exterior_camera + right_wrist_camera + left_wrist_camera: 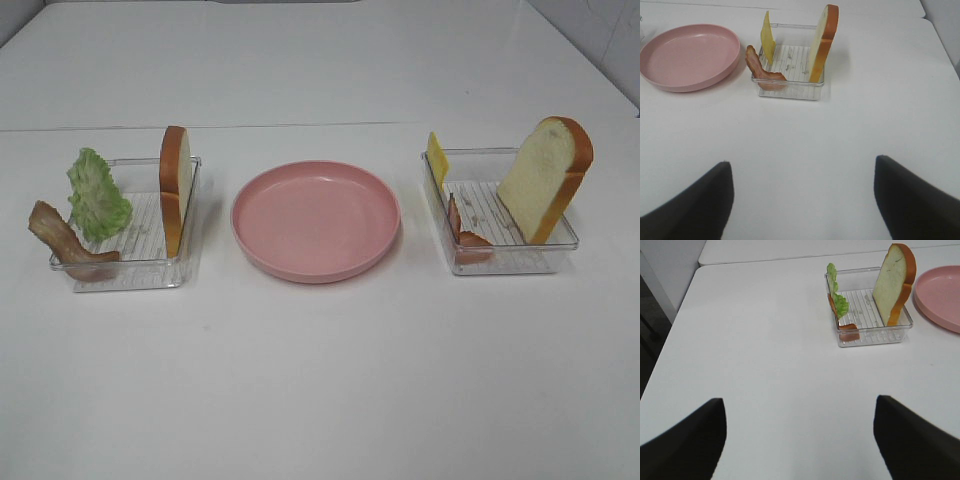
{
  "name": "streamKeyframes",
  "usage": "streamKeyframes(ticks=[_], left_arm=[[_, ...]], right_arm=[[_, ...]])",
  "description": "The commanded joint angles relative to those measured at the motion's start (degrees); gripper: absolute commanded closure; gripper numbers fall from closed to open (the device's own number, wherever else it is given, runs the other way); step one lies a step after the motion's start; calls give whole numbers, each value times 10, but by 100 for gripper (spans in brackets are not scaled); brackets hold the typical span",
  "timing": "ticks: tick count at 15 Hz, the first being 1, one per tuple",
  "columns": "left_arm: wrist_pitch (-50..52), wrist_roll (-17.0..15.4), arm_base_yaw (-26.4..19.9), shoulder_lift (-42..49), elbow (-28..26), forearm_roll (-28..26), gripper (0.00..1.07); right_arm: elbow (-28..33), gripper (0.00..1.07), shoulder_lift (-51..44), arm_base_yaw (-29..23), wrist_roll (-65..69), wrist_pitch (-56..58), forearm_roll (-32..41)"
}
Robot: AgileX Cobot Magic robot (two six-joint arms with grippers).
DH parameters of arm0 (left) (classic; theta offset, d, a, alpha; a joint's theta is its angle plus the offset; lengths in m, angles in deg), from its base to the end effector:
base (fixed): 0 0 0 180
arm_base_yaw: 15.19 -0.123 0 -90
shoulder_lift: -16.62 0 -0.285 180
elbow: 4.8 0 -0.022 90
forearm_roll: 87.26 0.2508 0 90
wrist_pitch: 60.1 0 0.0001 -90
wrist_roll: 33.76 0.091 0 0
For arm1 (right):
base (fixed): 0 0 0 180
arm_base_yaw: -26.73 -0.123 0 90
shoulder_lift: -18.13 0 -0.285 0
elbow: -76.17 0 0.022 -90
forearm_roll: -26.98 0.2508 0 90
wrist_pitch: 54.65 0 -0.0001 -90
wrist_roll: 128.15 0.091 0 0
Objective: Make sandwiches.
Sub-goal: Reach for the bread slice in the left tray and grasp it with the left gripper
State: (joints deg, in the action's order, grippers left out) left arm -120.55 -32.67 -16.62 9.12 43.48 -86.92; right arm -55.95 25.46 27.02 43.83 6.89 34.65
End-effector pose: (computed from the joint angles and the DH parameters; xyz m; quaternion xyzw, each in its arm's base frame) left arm -0.0060 0.0003 0.2791 -0.0026 0.8491 0.0146 0.5280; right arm -0.0084 0.0107 0.2801 -0.0610 0.8474 0.0287 0.5266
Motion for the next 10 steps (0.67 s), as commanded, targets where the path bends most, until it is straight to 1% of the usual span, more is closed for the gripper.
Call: streamKeyframes(ticks=[1, 10], left_arm=[[5, 1, -1, 13, 3, -3, 29], [5, 1, -1, 13, 3, -3, 29]], right_arm=[[2, 33, -7, 3, 1, -7, 2], [2, 33, -7, 3, 1, -7, 2]])
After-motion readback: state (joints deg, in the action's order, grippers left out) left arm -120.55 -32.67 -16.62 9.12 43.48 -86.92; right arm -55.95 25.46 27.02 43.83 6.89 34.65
